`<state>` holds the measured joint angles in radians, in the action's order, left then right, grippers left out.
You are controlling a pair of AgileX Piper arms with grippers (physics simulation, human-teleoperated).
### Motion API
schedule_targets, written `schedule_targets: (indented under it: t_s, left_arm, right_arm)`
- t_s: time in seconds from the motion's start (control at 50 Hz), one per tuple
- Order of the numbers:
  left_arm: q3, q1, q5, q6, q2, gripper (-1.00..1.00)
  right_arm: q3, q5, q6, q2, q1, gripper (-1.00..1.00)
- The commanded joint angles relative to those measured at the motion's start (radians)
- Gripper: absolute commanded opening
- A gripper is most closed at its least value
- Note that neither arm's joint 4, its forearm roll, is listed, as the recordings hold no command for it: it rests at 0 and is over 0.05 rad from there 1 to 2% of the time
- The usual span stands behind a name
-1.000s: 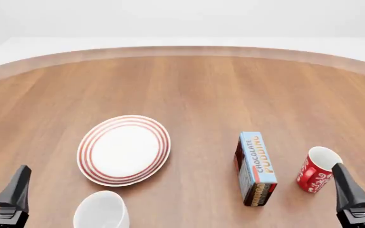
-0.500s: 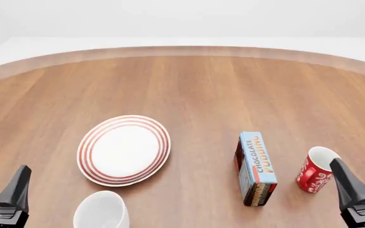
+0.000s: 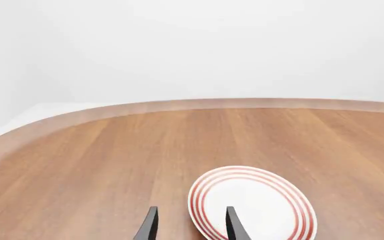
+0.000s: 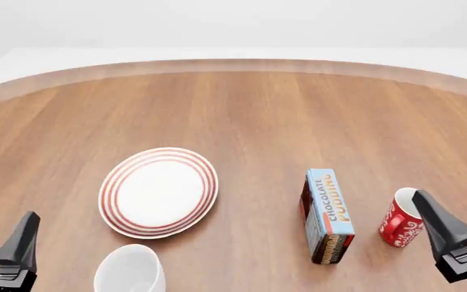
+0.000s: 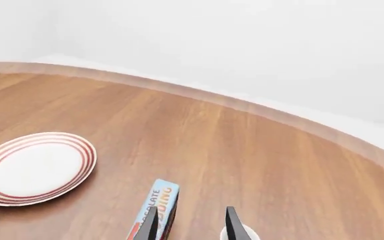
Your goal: Pick up the white mug and put it on the plate, and put the chocolate pudding to the right of the plate.
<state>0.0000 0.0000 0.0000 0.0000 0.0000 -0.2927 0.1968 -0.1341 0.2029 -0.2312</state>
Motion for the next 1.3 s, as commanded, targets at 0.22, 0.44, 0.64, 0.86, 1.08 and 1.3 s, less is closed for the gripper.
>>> schedule_targets:
  t_s: [0.22, 0.44, 0.64, 0.86, 1.08, 1.3]
  left_arm:
    - [0.000, 0.000, 0.000, 0.000, 0.000, 1.00]
    - [0.000, 0.000, 0.000, 0.000, 0.000, 1.00]
    - [0.000, 0.000, 0.000, 0.000, 0.000, 1.00]
    - [0.000, 0.000, 0.000, 0.000, 0.000, 1.00]
    - [0.000, 0.000, 0.000, 0.000, 0.000, 1.00]
    - [0.000, 0.000, 0.000, 0.000, 0.000, 1.00]
  right_arm:
    - [-0.126, 0.031, -0.051, 0.171, -0.097, 1.00]
    - [-0.188, 0.043, -0.015, 0.263, -0.133, 1.00]
    - [-0.242, 0.068, 0.003, 0.343, -0.157, 1.00]
    - [-0.314, 0.138, 0.012, 0.411, -0.170, 1.00]
    - [-0.369, 0.208, 0.009, 0.456, -0.163, 1.00]
    - [-0.410, 0.280, 0.003, 0.494, -0.168, 1.00]
